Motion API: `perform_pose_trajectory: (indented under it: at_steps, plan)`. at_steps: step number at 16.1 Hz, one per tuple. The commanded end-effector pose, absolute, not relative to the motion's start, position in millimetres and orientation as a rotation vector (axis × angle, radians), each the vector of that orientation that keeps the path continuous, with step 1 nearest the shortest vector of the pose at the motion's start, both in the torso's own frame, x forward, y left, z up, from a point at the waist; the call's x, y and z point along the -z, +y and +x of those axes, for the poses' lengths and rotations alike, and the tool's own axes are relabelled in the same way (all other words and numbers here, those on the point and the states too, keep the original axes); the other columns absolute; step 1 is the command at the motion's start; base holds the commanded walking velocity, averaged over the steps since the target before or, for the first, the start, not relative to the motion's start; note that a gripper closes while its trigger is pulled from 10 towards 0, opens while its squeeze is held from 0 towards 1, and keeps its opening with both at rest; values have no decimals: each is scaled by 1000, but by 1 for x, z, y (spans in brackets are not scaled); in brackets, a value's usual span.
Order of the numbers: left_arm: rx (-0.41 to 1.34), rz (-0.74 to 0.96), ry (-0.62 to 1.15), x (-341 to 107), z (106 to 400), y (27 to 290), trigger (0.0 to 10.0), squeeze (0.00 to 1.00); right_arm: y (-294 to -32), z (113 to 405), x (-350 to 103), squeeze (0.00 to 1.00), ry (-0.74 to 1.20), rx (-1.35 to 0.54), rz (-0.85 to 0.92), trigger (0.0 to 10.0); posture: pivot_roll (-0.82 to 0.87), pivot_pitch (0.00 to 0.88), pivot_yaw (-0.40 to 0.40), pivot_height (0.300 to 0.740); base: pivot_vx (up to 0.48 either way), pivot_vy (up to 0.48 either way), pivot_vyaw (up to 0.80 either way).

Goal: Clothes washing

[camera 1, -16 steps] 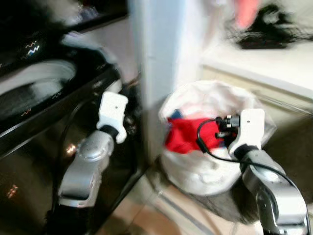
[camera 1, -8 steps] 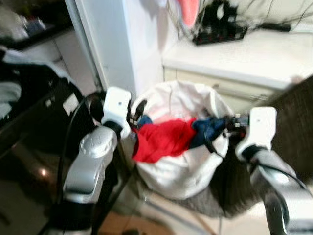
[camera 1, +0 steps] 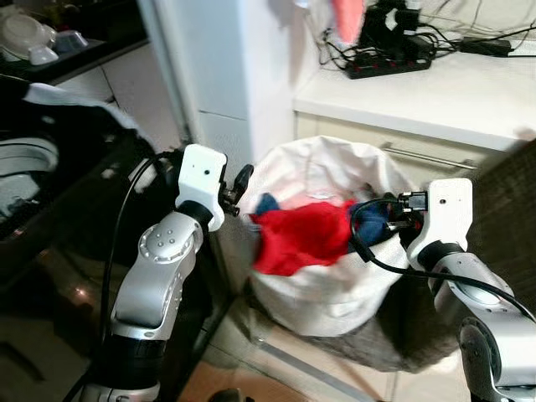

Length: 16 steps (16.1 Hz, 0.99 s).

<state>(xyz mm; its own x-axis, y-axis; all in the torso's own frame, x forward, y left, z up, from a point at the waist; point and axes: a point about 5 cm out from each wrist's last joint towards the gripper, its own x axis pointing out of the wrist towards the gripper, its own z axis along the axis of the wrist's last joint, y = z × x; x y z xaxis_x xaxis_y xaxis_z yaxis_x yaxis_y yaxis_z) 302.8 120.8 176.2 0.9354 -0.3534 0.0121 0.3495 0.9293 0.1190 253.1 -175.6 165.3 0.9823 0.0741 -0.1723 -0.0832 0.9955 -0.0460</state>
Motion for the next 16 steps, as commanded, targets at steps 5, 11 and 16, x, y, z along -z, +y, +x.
perform_pose_trajectory:
  at_steps: [5,11,16]
  plan:
    - [356,119,-35,-176,305,120,10000,0,-173,255,-174,0,142,-101,-65,10000,-25,0,66,740,0,445,0]
    - [307,169,-44,-176,307,119,10000,0,-175,256,-176,0,132,-98,-69,10000,-22,0,61,740,0,-6,0]
    - [345,151,-71,-180,306,116,10000,0,-176,257,-176,0,130,-93,-126,10000,-22,0,62,740,0,0,0]
